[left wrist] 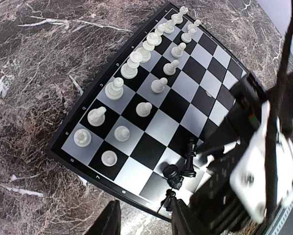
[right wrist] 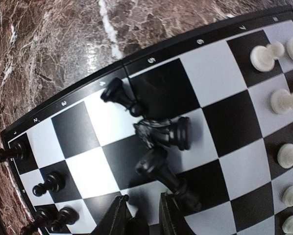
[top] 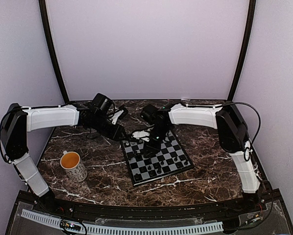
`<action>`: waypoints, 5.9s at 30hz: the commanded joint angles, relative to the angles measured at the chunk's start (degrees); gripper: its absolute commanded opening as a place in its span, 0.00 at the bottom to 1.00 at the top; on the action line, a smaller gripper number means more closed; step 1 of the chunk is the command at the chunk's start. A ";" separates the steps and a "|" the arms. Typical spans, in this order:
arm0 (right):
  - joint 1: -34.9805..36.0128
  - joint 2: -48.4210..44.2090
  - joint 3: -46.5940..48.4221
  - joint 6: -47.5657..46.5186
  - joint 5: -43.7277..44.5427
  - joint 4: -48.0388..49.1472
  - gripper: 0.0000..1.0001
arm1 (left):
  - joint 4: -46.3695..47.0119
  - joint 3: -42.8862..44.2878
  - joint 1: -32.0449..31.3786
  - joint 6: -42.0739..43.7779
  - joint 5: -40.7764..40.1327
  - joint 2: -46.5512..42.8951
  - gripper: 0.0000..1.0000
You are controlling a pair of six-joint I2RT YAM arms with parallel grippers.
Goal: Set up the chess pieces on the board
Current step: Move the bishop to the chessboard, then pick up the bishop from the chessboard, then pass from the right arm to the left, then place the bishop on c8.
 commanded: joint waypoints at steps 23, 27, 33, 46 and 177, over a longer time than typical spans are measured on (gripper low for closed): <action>-6.88 -5.01 -1.70 -2.96 -6.72 -1.66 0.39 | -0.44 -0.02 0.40 0.30 3.38 -0.27 0.38; -6.80 -8.13 -6.46 -7.73 -2.86 -0.48 0.42 | -0.44 -0.02 0.40 0.37 3.38 -0.31 0.38; -6.59 -8.46 -8.65 -9.26 1.91 0.71 0.44 | -0.45 0.04 0.40 0.39 3.73 -0.09 0.39; -3.90 -6.84 -9.58 -13.21 5.81 2.96 0.46 | -0.54 0.22 0.40 0.50 4.02 0.51 0.39; -37.03 -38.40 -38.07 1.76 -14.60 18.18 0.46 | -29.17 50.71 -26.80 15.10 -7.93 31.51 0.01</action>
